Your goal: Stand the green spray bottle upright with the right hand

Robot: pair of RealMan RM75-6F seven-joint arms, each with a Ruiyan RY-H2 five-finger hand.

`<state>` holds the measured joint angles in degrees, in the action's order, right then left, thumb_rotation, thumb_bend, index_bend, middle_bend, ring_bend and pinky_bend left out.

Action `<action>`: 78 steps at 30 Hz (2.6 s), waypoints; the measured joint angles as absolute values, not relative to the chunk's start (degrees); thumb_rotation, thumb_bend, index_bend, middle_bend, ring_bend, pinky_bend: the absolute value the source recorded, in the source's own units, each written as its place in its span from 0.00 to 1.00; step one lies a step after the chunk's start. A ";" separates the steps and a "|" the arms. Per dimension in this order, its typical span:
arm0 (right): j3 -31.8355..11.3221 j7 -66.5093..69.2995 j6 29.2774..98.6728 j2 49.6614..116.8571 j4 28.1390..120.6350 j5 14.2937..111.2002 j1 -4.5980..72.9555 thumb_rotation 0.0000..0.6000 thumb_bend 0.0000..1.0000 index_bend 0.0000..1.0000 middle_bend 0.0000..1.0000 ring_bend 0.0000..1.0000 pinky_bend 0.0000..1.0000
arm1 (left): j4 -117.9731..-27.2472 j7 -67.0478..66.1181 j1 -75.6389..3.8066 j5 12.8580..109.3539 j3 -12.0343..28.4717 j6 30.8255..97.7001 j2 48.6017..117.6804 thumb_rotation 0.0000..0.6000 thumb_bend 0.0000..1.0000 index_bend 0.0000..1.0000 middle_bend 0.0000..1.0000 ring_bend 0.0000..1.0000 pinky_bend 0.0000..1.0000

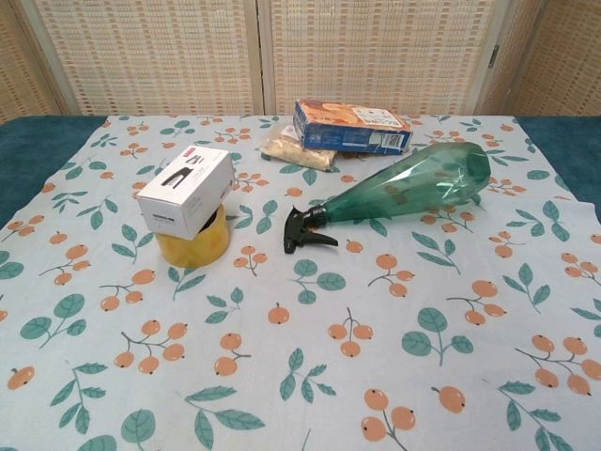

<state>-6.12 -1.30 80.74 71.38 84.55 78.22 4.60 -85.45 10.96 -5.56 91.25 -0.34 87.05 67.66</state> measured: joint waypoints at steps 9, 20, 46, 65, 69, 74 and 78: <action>-6.13 -0.89 80.96 71.29 84.66 78.35 4.51 1.00 0.00 0.08 0.05 0.00 0.00 | -85.47 10.93 -5.51 91.48 -0.43 87.14 67.65 1.00 0.28 0.00 0.00 0.00 0.08; -7.69 -0.59 81.85 71.79 82.71 80.41 6.49 1.00 0.00 0.16 0.09 0.00 0.00 | -85.81 11.09 -5.48 91.35 -0.38 87.12 67.57 1.00 0.28 0.00 0.00 0.00 0.08; -14.67 -37.15 42.01 77.15 82.21 80.35 47.46 1.00 0.00 0.23 0.19 0.00 0.00 | -85.70 13.51 -5.85 90.16 -0.26 85.50 66.70 1.00 0.28 0.00 0.00 0.00 0.08; -11.20 -44.24 38.80 92.14 65.00 67.48 55.08 1.00 0.00 0.25 0.22 0.00 0.00 | -86.42 14.79 -5.87 90.04 0.28 85.94 66.12 1.00 0.28 0.00 0.00 0.00 0.07; -10.65 -42.77 38.28 94.53 61.18 66.94 56.20 1.00 0.00 0.24 0.22 0.00 0.00 | -86.35 15.11 -5.95 89.61 0.41 85.59 66.10 1.00 0.28 0.00 0.00 0.00 0.07; -9.97 -41.61 37.84 96.66 58.53 66.54 57.01 1.00 0.00 0.24 0.22 0.00 0.00 | -86.38 15.21 -5.94 89.54 0.46 85.60 66.03 1.00 0.28 0.00 0.00 0.00 0.07; -10.06 -40.60 37.76 98.85 56.48 65.82 57.51 1.00 0.00 0.24 0.23 0.00 0.00 | -86.49 15.30 -5.99 89.42 0.41 85.28 65.92 1.00 0.28 0.00 0.00 0.00 0.07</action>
<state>-10.06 -40.60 37.76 98.85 56.48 65.82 57.51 -86.49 15.30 -5.99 89.42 0.41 85.28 65.92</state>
